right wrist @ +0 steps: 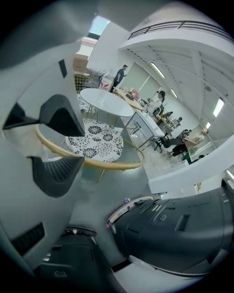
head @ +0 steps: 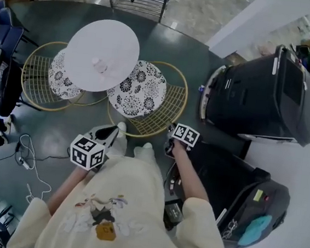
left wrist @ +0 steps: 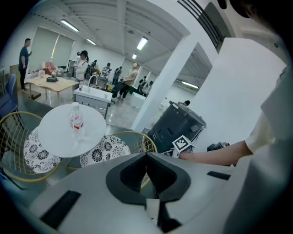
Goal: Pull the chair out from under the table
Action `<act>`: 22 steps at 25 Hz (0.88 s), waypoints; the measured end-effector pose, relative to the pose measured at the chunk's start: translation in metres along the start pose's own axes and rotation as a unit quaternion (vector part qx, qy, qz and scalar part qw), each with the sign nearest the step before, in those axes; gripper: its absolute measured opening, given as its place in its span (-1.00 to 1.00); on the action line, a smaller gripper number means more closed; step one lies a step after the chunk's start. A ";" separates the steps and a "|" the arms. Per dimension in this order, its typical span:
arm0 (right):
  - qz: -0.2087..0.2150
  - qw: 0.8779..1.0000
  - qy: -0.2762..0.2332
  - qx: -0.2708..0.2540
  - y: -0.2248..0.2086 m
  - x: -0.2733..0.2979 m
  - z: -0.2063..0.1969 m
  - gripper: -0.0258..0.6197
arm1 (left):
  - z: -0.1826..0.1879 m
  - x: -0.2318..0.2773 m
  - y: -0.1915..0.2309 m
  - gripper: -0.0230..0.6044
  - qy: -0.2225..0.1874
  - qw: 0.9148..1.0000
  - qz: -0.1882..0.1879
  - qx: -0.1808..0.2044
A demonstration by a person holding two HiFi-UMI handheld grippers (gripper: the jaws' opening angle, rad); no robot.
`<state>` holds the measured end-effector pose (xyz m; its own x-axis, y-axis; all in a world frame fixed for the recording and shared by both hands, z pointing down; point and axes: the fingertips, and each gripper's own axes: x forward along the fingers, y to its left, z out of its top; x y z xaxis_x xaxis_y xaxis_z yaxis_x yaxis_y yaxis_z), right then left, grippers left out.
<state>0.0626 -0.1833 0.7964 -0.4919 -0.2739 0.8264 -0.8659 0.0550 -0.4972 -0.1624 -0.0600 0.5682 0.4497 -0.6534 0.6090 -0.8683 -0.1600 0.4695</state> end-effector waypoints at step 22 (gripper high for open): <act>0.045 0.992 0.024 0.116 -0.033 0.040 -0.004 -0.73 | -0.030 -0.005 -0.069 -0.90 -0.019 0.998 0.045 0.034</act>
<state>0.0711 -0.1924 0.8463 -0.5753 -0.2312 0.7846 -0.7765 -0.1470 -0.6127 -0.0987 -0.0230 0.5520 0.3623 -0.6943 0.6218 -0.9177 -0.1492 0.3681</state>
